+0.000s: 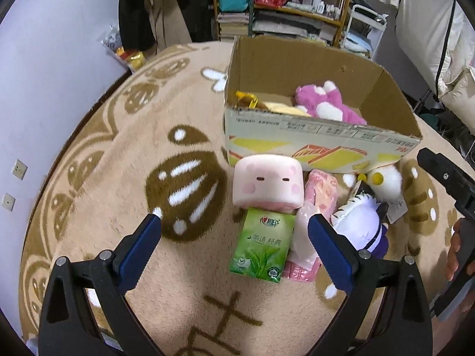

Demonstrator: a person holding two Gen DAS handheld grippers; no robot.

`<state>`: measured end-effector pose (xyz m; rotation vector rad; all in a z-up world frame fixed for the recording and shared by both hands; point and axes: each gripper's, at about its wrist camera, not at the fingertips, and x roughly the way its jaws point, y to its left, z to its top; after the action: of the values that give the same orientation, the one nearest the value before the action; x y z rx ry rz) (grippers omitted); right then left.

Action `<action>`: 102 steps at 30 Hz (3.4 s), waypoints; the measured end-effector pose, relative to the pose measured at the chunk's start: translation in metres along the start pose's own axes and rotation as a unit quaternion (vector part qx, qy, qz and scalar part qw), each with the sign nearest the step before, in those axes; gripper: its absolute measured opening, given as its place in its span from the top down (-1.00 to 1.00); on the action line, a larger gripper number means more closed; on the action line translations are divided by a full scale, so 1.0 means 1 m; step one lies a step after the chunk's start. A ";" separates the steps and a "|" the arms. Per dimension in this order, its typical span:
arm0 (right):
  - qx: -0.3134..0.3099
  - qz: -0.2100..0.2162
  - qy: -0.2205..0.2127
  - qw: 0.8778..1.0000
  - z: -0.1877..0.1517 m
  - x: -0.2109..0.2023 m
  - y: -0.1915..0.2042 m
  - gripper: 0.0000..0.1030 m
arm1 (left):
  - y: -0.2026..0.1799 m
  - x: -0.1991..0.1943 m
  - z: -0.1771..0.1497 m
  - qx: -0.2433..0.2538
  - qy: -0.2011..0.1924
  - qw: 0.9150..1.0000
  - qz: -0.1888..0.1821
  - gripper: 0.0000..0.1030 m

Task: Organize soft objects
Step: 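Lower left tool to green tissue pack while right tool lowers to white fluffy keychain, then close left tool on green tissue pack while right tool closes on white keychain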

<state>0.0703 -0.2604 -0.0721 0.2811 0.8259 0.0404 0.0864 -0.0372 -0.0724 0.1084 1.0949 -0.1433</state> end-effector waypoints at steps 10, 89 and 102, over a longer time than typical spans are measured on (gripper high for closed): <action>-0.002 -0.012 0.047 0.999 -0.011 0.034 0.001 -1.00 | 0.008 0.032 0.002 -0.026 0.054 0.998 -0.014 -0.90; 0.011 -0.040 0.138 0.990 -0.026 0.101 -0.019 -0.88 | 0.022 0.129 -0.005 -0.041 0.173 0.984 -0.019 -0.58; 0.014 -0.003 0.137 0.991 -0.024 0.092 -0.016 0.06 | 0.026 0.120 -0.007 -0.030 0.148 0.988 -0.013 0.00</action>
<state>0.1145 -0.2571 -0.1581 0.3037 1.1002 0.0620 0.1394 -0.0179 -0.1822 0.0615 1.3967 -0.1200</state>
